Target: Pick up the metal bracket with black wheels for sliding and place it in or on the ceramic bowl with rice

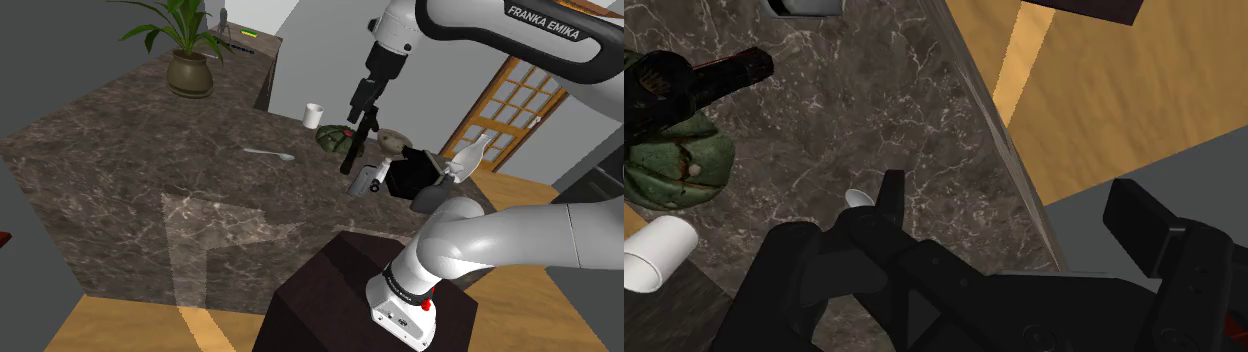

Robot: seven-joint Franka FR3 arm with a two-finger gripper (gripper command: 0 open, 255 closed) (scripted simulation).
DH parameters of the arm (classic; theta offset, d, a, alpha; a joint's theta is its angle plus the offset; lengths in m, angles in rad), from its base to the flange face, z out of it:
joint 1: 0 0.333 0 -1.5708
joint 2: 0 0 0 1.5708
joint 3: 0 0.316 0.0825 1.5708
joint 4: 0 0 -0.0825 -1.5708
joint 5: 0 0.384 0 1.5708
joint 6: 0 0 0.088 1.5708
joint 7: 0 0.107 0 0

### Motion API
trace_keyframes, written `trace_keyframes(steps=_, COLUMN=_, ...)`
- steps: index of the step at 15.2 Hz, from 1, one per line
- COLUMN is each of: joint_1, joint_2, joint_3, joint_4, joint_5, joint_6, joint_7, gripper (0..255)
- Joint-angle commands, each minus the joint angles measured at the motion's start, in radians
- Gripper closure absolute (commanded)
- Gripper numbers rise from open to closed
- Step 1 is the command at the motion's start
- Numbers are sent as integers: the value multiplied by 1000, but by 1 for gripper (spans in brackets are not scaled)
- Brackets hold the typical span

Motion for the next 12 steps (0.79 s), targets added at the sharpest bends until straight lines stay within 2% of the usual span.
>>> trace_keyframes(steps=1, joint_1=0, joint_2=0, joint_3=0, joint_4=0, joint_5=0, joint_6=0, joint_7=0, gripper=0)
trace_keyframes(steps=7, joint_1=-11, joint_2=-134, joint_3=-79, joint_4=-232, joint_5=-79, joint_6=116, joint_7=-132, gripper=0)
trace_keyframes(steps=12, joint_1=-39, joint_2=-219, joint_3=-165, joint_4=-399, joint_5=-167, joint_6=217, joint_7=-247, gripper=0)
